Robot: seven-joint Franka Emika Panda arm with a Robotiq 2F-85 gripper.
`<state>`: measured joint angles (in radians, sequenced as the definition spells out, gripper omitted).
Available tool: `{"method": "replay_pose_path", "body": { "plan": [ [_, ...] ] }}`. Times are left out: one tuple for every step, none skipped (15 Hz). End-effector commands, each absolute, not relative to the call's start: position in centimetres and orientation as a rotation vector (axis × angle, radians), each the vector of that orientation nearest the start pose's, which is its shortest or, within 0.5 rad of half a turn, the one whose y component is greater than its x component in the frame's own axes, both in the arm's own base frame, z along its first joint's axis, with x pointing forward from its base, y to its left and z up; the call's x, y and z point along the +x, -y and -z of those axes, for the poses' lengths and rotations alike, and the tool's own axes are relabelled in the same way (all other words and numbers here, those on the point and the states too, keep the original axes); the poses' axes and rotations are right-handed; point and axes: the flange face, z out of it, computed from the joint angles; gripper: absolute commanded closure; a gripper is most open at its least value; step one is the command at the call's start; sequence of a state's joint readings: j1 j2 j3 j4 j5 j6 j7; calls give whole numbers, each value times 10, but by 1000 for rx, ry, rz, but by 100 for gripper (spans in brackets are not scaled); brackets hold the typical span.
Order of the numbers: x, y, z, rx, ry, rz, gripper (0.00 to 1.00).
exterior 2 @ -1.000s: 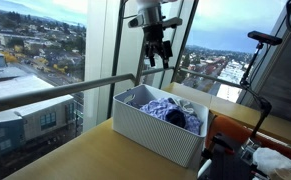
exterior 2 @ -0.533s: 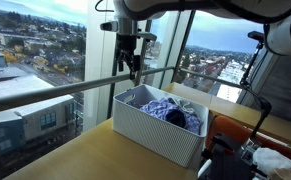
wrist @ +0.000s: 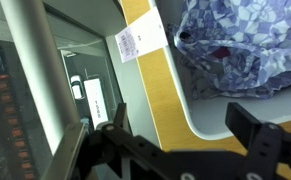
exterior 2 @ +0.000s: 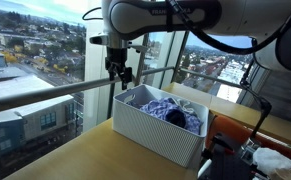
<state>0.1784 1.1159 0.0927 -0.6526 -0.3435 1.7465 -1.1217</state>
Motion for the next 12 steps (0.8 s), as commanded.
{"method": "replay_pose_path", "body": {
  "plan": [
    [789,-134,-313,-2514,2274,-292,0],
    [788,-129,-312,-2495,2284,-309,0],
    [788,-125,-309,-2472,2290,-327,0],
    [788,-122,-305,-2454,2294,-341,0],
    [788,-119,-299,-2435,2297,-358,0],
    [787,-115,-295,-2421,2296,-378,0],
    [787,-111,-289,-2409,2295,-395,0],
    [786,-107,-284,-2397,2294,-413,0],
    [786,-101,-276,-2388,2290,-433,0],
    [786,-94,-270,-2379,2288,-449,0],
    [787,-87,-264,-2376,2284,-471,0],
    [786,-81,-260,-2372,2281,-486,0]
  ]
}}
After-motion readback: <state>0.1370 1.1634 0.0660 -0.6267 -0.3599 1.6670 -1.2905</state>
